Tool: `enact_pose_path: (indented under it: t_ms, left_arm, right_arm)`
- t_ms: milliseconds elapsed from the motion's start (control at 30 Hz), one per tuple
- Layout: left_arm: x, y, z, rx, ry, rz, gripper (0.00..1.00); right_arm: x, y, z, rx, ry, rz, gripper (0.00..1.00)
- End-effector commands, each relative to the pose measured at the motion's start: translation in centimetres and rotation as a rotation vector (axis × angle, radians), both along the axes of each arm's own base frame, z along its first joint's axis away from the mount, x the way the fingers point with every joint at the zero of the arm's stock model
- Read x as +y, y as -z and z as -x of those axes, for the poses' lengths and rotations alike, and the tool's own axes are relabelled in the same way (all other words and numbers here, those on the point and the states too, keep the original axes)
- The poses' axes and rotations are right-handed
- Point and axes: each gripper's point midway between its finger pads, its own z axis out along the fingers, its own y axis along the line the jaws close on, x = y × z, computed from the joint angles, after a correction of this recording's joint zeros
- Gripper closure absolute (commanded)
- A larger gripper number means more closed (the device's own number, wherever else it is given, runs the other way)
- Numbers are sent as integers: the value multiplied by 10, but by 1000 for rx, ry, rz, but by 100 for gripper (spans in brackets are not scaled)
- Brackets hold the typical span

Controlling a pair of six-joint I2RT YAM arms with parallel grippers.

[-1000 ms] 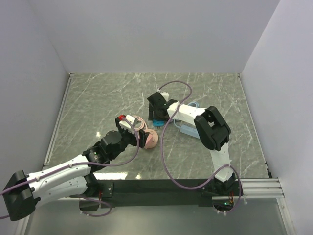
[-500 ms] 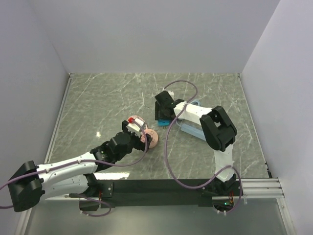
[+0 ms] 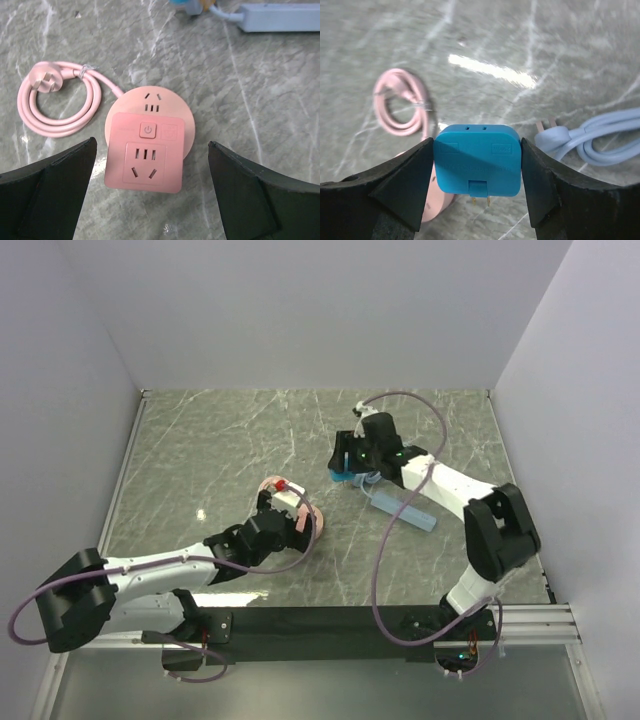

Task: Insert the plug

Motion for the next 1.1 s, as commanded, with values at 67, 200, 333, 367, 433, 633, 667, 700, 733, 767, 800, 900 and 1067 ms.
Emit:
enact_pose_path:
  t_ms: [67,200,333,367,433,633,667,700,733,767,800,900,1067]
  left_arm:
    - [-3,-9,-8,-4,-65,17,0]
    - [-11,-1,-5,24,-33,3,2]
    - [-15,13,-4,46,-7,-34,6]
    - [-17,13,-4,42,3,-30,14]
    - [-18,16,-3,44,15,-36,29]
    - [-21,23,-2,30,49,-49,64]
    - [-22,24,-3,25,55,-57,65]
    - [-21,29,-3,25,67,-84,82]
    - [-23,27,-5,15,68,-88,91]
    - [-23,27,-7,7,67,-97,97]
    - [-24,27,-8,-9,89,-115,99]
    - [-35,21,-10,-64,167,-133,99]
    - [-50,6,-10,-155,336,-130,100]
  right_arm:
    - [18,-64,4,-214,-196,-175,84]
    - [20,-69,18,-244,-281,-255,85]
    - [20,-74,25,-297,-330,-288,85]
    - [21,-77,29,-305,-351,-302,85]
    - [19,-75,33,-317,-365,-321,85]
    - [15,-82,47,-348,-417,-362,85]
    - [16,-87,50,-365,-436,-374,84]
    - [16,-85,53,-365,-451,-379,85]
    - [17,-84,55,-366,-458,-382,85]
    - [17,-84,57,-368,-468,-387,85]
    - [18,-84,58,-372,-479,-389,85]
    - [19,-81,64,-380,-503,-404,85]
    - [16,-77,75,-400,-560,-423,85]
